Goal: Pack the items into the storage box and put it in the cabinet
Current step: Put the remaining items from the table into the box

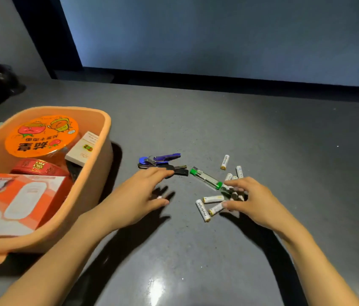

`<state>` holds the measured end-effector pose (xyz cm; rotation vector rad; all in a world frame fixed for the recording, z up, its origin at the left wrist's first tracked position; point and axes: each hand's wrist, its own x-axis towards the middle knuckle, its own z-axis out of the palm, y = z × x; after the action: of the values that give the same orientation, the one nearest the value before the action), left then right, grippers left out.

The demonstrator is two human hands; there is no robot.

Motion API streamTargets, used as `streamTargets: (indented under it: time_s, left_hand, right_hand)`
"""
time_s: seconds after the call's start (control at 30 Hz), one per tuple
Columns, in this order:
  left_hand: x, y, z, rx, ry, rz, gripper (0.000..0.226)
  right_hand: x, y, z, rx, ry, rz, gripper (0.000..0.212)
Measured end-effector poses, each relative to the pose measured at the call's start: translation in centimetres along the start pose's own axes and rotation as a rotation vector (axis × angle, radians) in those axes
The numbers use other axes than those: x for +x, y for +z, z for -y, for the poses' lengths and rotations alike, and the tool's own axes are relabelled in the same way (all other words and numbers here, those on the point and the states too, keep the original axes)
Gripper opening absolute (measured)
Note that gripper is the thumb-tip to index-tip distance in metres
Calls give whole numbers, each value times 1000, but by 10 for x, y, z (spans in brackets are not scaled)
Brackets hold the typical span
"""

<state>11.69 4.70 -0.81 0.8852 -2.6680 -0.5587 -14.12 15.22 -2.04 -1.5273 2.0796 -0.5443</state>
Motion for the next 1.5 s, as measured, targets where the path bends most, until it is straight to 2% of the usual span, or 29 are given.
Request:
streamTargets:
  time_s: [0.17,0.27,0.33,0.47,0.53,0.6,0.7,0.8,0.9,1.07,1.3,1.4,1.5]
  left_hand:
    - [-3,32,23,31,-226,67,46]
    - [-4,39,28,20,-298,1,27]
    - [-3,44,24,8,-312,-18,23]
    - [-2,65,4,-36,-274,40,51]
    - [0,72,-8,-87,-245,98,67]
    - [6,75,-18,-156,-221,161,73]
    - [12,81,-30,-215,-208,191,74]
    - [13,87,-35,-235,-217,150,79]
    - [13,89,-36,-250,-203,129,75]
    - [19,89,-35,-253,-135,142,76]
    - [32,93,-36,-226,-34,183,69]
    - [33,96,-35,-232,-33,168,65]
    - [34,96,-34,-255,-46,160,70]
  right_hand:
    - [2,18,-19,1,-97,27,59]
    - [6,30,-24,-53,-135,-37,54]
    - [9,36,-26,-143,-159,-93,47]
    - [7,45,-30,-160,-210,-203,36]
    - [6,47,-30,-130,-212,-226,38]
    - [5,49,-28,-117,-223,-242,41]
    - [3,54,-23,-118,-253,-244,46]
    - [2,59,-20,-63,-263,-208,50]
    - [2,61,-24,24,-289,-153,54]
    - [1,52,-35,-143,-210,-234,60]
    - [-3,40,-36,44,-250,-56,49]
    - [-5,39,-36,18,-214,-52,60]
    - [-4,39,-36,20,-194,10,65]
